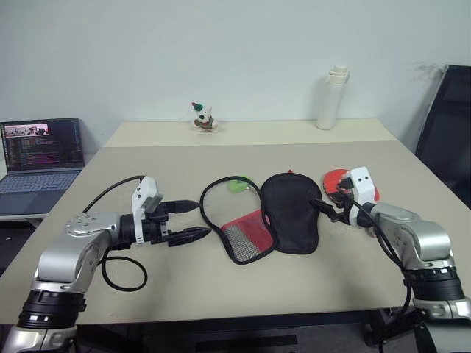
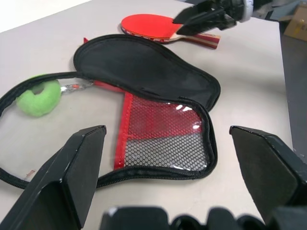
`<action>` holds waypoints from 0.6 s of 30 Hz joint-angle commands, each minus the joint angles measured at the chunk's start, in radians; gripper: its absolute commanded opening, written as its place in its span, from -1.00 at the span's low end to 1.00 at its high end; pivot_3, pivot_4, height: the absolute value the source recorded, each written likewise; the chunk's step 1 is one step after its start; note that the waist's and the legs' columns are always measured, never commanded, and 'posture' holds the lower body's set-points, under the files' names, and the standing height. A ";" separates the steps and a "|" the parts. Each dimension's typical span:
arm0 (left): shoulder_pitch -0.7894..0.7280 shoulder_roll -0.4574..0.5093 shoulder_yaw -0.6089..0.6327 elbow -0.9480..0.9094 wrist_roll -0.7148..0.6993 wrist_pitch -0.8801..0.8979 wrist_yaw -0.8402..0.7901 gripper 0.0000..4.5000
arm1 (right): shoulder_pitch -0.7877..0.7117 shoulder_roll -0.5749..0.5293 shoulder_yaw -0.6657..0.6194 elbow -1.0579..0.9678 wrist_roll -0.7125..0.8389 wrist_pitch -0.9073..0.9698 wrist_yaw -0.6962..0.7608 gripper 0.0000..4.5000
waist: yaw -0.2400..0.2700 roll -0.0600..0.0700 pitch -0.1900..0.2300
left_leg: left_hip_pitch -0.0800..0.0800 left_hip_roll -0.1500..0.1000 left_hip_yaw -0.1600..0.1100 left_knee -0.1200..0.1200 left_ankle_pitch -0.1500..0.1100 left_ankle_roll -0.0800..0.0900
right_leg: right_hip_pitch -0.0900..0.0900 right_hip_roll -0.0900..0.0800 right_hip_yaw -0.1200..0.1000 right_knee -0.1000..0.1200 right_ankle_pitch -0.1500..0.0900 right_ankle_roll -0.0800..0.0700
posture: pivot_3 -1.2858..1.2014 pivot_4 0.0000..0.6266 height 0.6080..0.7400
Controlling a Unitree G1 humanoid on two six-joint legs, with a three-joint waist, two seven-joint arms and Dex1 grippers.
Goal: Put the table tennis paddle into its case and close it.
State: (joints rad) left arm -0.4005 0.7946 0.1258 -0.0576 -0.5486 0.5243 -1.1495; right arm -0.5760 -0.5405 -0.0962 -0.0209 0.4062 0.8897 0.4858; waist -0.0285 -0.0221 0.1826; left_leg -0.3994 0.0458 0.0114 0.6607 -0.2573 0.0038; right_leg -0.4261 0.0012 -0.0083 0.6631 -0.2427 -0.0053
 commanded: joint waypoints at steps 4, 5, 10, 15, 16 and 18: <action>-0.005 0.002 0.025 -0.084 -0.041 0.017 0.011 1.00 | -0.012 -0.082 -0.129 0.033 -0.018 -0.023 -0.038 0.98 | 0.000 0.000 0.000 | 0.000 0.000 0.001 0.000 0.000 0.000 | 0.000 0.000 0.000 0.000 0.000 0.000 | 0.03 -0.52 1.00; -0.007 0.002 0.024 -0.085 -0.043 0.018 0.011 1.00 | -0.013 -0.091 -0.137 0.048 -0.022 -0.026 -0.042 0.98 | 0.001 0.000 0.000 | 0.000 -0.001 0.001 0.000 0.000 0.000 | 0.000 0.000 0.000 0.000 0.000 0.000 | 0.03 -0.52 1.00; -0.046 -0.008 -0.006 -0.053 -0.031 0.007 0.002 1.00 | -0.022 -0.145 -0.147 0.283 -0.108 -0.125 -0.073 0.98 | 0.000 0.000 0.000 | 0.001 -0.001 0.001 0.000 0.000 0.000 | 0.001 0.000 0.001 0.000 0.000 0.000 | 0.03 -0.52 1.00; -0.081 -0.021 -0.031 -0.026 -0.022 -0.001 -0.009 1.00 | -0.085 -0.120 -0.134 0.471 -0.127 -0.192 -0.060 0.98 | -0.005 0.000 0.000 | 0.001 -0.001 0.003 0.000 0.000 0.000 | 0.000 0.001 0.003 0.000 0.000 0.000 | 0.03 -0.52 1.00; -0.086 -0.023 -0.036 -0.021 -0.020 -0.003 -0.010 1.00 | -0.101 -0.115 -0.130 0.507 -0.132 -0.209 -0.061 0.98 | -0.006 0.000 0.000 | 0.002 -0.001 0.004 0.000 0.000 0.000 | 0.000 0.001 0.003 0.000 0.000 0.000 | 0.03 -0.52 1.00; -0.094 -0.025 -0.042 -0.015 -0.018 -0.006 -0.012 1.00 | -0.131 -0.103 -0.121 0.577 -0.142 -0.240 -0.057 0.98 | -0.006 0.000 0.000 | 0.002 -0.001 0.004 0.000 0.000 0.000 | 0.000 0.001 0.004 0.000 0.000 0.000 | 0.03 -0.52 1.00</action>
State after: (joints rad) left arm -0.4753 0.7666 0.0740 -0.0670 -0.5672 0.5362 -1.1511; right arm -0.6757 -0.6454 -0.2120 0.5350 0.2748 0.6927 0.4175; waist -0.0344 -0.0222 0.1831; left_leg -0.3976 0.0451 0.0149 0.6604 -0.2573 0.0038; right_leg -0.4257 0.0029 -0.0048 0.6633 -0.2427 -0.0053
